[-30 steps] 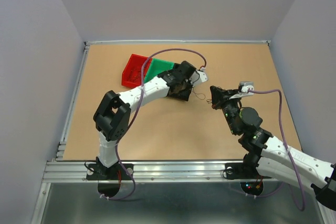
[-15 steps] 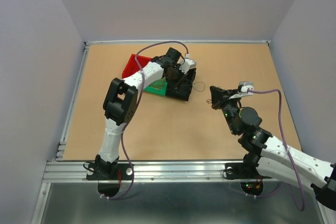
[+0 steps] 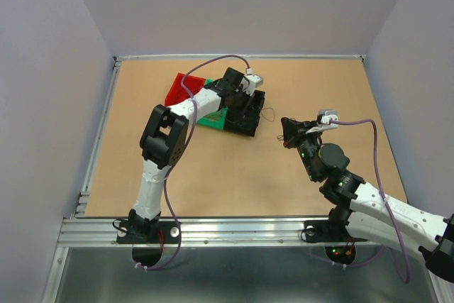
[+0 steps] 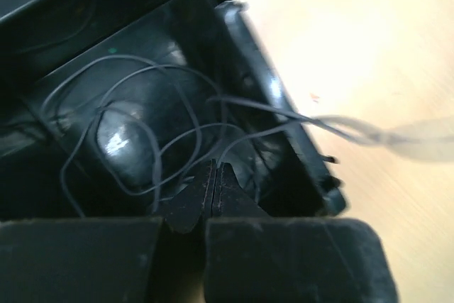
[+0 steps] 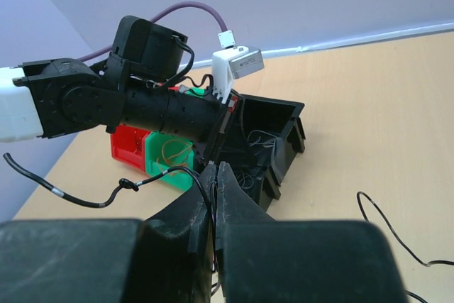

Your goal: Untangle the cables

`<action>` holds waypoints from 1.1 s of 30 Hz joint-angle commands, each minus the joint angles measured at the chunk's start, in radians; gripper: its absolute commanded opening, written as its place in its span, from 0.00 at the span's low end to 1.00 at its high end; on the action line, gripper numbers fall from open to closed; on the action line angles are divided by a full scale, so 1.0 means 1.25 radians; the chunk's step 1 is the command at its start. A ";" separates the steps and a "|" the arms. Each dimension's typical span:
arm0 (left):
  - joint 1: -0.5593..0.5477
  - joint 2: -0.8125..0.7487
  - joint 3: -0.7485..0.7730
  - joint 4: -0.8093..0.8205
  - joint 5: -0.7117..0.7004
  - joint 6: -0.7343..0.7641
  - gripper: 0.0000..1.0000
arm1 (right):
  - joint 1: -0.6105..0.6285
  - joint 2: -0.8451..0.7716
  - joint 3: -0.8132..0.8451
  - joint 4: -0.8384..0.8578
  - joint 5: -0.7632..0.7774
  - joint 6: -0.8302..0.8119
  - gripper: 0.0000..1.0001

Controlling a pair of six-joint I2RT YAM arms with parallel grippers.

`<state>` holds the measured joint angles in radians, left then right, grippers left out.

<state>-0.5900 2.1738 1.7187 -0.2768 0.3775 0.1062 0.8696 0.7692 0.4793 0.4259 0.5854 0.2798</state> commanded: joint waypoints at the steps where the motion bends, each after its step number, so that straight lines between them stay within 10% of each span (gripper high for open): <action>1: 0.046 -0.028 -0.006 0.061 -0.041 -0.057 0.03 | -0.002 0.002 0.036 0.019 0.023 0.008 0.01; 10: 0.071 0.029 0.020 0.043 -0.054 -0.051 0.06 | -0.004 0.039 0.060 -0.034 0.135 0.046 0.01; 13: 0.071 -0.043 -0.060 0.102 -0.081 -0.042 0.28 | -0.022 0.097 0.078 -0.058 0.151 0.088 0.01; 19: 0.071 -0.114 -0.113 0.133 -0.079 -0.025 0.34 | -0.166 0.256 0.154 -0.190 -0.013 0.231 0.02; 21: 0.069 -0.135 -0.123 0.140 -0.074 -0.020 0.35 | -0.199 0.297 0.174 -0.209 -0.103 0.233 0.25; 22: 0.067 -0.141 -0.133 0.146 -0.074 -0.018 0.37 | -0.199 0.306 0.182 -0.217 -0.114 0.225 0.73; 23: 0.066 -0.149 -0.139 0.151 -0.076 -0.015 0.39 | -0.199 0.306 0.188 -0.220 -0.122 0.224 0.83; 33: 0.063 -0.238 -0.197 0.189 -0.071 0.002 0.43 | -0.197 0.231 0.139 -0.081 -0.194 0.133 0.84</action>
<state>-0.5045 1.9560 1.4990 -0.0895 0.2798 0.0864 0.6224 1.0775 0.6422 0.1513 0.4343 0.5030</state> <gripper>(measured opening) 0.431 0.862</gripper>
